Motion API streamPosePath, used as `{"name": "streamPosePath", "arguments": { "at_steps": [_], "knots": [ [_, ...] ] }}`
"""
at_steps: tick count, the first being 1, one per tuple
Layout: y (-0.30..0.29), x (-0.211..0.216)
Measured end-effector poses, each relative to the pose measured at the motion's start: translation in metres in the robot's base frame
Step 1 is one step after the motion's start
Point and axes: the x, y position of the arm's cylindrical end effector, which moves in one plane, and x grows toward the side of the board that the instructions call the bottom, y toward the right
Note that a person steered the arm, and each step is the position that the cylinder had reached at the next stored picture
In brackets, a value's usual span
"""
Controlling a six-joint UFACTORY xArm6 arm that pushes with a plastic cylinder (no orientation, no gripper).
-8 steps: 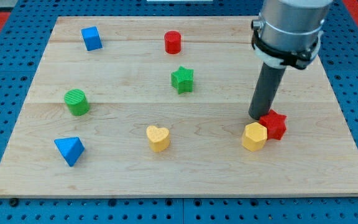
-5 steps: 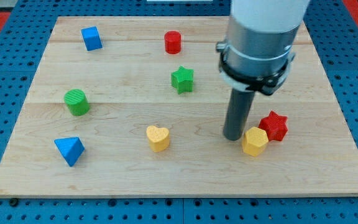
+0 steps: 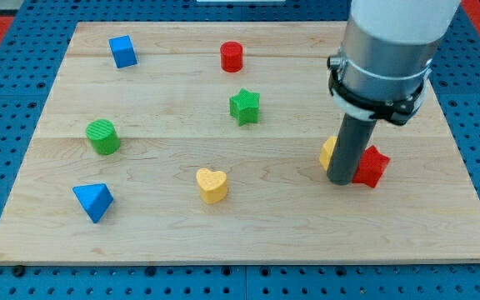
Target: Slide yellow hexagon below red circle
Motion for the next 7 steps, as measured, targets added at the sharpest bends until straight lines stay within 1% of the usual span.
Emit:
{"name": "streamPosePath", "arguments": {
  "at_steps": [3, 4, 5, 6, 7],
  "knots": [
    [0.013, -0.121],
    [-0.019, -0.148],
    [-0.089, -0.152],
    [-0.132, -0.160],
    [-0.194, -0.158]
  ]
}}
